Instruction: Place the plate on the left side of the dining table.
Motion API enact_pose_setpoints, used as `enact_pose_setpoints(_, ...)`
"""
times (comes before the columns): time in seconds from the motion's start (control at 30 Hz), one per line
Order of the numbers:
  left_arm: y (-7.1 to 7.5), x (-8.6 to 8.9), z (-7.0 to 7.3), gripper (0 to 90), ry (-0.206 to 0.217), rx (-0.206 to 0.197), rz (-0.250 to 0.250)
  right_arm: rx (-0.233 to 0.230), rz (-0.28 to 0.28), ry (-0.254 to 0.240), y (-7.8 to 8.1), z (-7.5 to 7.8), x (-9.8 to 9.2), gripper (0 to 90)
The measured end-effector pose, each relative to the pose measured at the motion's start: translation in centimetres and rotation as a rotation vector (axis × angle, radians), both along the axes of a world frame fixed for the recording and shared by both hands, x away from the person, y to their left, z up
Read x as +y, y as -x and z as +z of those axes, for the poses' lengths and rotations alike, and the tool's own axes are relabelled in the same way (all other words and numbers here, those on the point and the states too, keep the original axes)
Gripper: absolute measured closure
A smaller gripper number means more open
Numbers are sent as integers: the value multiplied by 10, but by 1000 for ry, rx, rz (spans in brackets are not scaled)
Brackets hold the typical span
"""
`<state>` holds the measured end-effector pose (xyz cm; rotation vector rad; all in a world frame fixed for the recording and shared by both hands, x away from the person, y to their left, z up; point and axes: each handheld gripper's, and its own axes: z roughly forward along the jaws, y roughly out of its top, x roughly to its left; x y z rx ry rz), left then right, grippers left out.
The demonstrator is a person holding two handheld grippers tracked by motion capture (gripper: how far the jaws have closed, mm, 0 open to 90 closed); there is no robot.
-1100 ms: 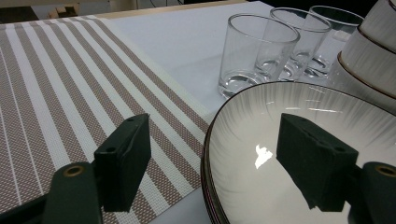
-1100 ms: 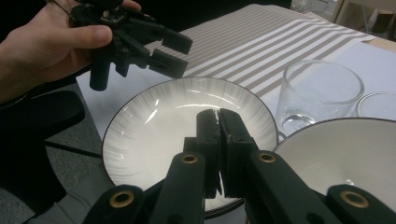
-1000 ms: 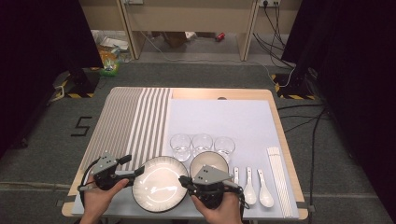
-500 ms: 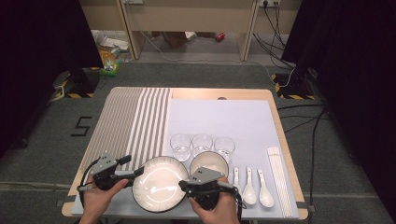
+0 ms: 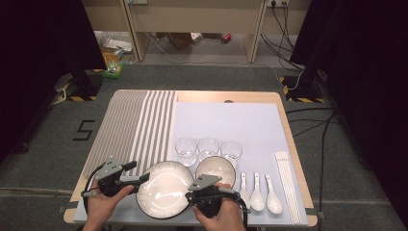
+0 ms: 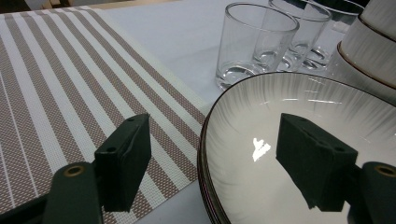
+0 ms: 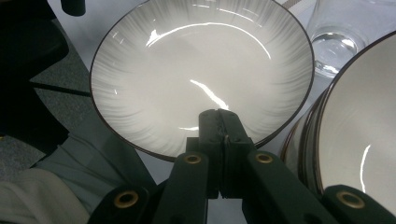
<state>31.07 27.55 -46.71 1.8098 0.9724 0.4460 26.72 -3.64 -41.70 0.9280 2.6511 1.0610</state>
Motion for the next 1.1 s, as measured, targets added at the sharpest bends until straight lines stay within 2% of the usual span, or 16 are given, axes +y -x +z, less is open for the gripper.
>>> enact_pose_setpoints(0.1, 0, 0, 0, 261, -1, 0, 0, -7, 9, 7, -1, -1, 0, 897)
enact_pose_setpoints(0.47, 0, -1, -2, 277, 5, 3, -7, 17, 2, 40, 0, -2, 3, 893)
enact_pose_setpoints(0.83, 0, -2, -1, 267, -14, 8, -10, 27, 6, 73, 0, -3, 5, 888)
enact_pose_setpoints(1.1, 0, -4, -2, 309, -5, 22, -21, 41, 20, 92, 0, -7, 9, 884)
